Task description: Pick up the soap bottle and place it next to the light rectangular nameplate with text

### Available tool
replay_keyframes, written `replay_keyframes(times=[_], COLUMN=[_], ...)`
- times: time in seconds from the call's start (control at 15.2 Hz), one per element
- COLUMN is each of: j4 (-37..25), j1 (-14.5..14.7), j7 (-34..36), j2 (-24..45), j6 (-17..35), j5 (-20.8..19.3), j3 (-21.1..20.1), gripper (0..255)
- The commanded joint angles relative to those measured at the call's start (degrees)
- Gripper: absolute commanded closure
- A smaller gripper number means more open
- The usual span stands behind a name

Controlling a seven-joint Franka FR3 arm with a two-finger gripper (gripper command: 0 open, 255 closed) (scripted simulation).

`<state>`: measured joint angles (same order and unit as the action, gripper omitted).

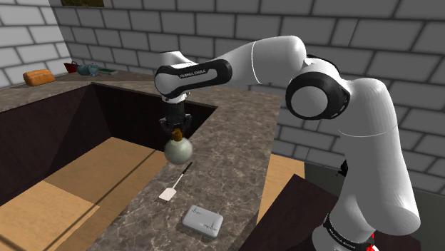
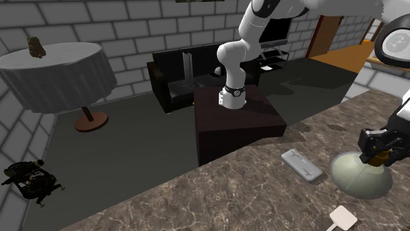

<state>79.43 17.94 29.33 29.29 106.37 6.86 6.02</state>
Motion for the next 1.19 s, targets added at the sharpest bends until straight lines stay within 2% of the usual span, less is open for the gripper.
replay_keyframes(times=[0.0, 1.12], j4=[0.8, 7.4], j1=[0.0, 0.0], j7=[-0.1, -1.1], j2=[0.4, 4.7], j6=[1.3, 12.1], j5=[0.1, 0.9], j3=[0.0, -0.4], gripper=[255, 255])
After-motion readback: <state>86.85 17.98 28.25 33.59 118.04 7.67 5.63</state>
